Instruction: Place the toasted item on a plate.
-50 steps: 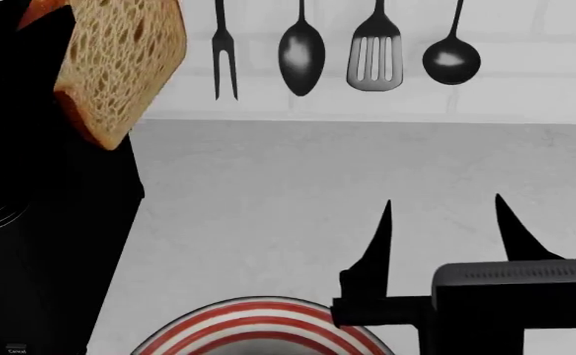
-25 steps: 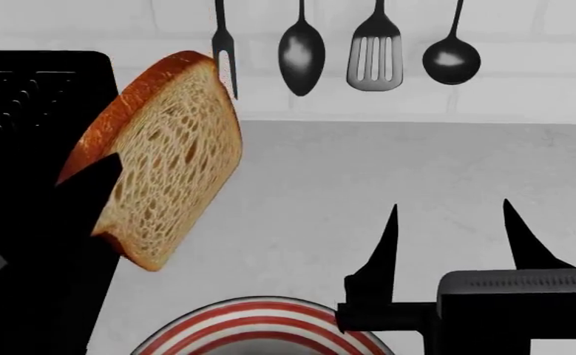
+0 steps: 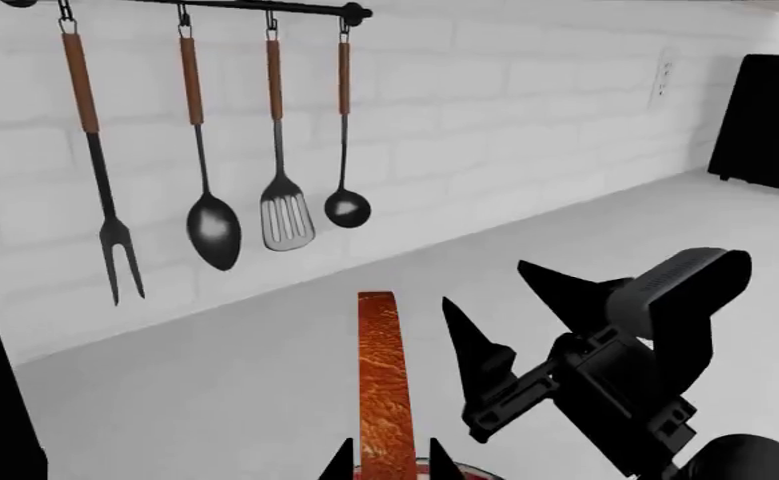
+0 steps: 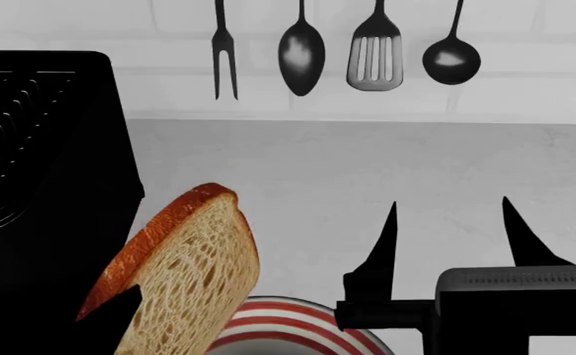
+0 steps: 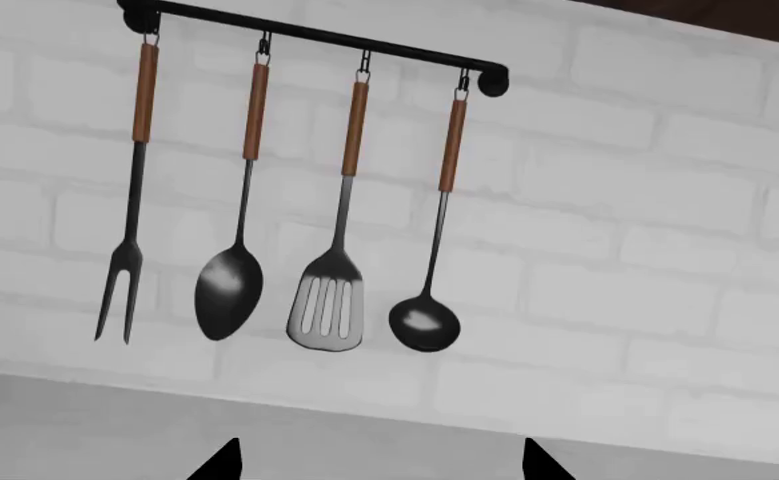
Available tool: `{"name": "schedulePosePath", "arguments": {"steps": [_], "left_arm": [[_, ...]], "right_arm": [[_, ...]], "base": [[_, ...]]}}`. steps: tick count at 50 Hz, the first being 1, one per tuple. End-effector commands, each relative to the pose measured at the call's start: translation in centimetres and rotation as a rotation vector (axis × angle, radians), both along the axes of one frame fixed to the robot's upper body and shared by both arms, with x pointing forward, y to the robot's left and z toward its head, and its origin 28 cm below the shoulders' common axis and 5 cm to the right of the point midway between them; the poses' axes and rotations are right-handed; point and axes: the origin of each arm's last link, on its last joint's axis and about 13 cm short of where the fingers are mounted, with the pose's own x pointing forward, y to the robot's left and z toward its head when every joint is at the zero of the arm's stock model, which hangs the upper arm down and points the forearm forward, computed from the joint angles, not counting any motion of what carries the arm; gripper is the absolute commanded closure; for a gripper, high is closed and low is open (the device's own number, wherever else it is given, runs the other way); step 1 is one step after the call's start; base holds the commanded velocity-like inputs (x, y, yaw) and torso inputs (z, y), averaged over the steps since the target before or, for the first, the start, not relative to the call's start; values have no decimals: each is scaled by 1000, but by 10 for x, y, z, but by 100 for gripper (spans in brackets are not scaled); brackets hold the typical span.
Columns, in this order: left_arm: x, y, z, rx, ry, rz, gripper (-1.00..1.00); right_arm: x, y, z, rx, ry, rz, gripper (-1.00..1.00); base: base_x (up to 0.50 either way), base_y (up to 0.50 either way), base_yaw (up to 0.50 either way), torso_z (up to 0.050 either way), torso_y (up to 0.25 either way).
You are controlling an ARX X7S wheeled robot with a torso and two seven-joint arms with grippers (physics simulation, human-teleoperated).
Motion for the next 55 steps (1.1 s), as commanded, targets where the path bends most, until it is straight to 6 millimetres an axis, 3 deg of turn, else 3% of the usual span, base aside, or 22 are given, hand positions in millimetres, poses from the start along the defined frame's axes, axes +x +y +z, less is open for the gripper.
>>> {"name": "schedulePosePath", "arguments": {"steps": [1,31,55], "left_arm": [[1,-3,-21,-35,90,13,100],[-7,-11,-37,-122,217,-27,100],[10,-9,-43,-331,305,65,100]], "right_arm": [[0,0,-1,0,3,-2,-100],[0,1,-4,5,7,-1,-100],[2,1,-7,8,11,-2,-100]], "base": [[0,0,0,0,0],[0,0,0,0,0],[0,0,0,0,0]]}}
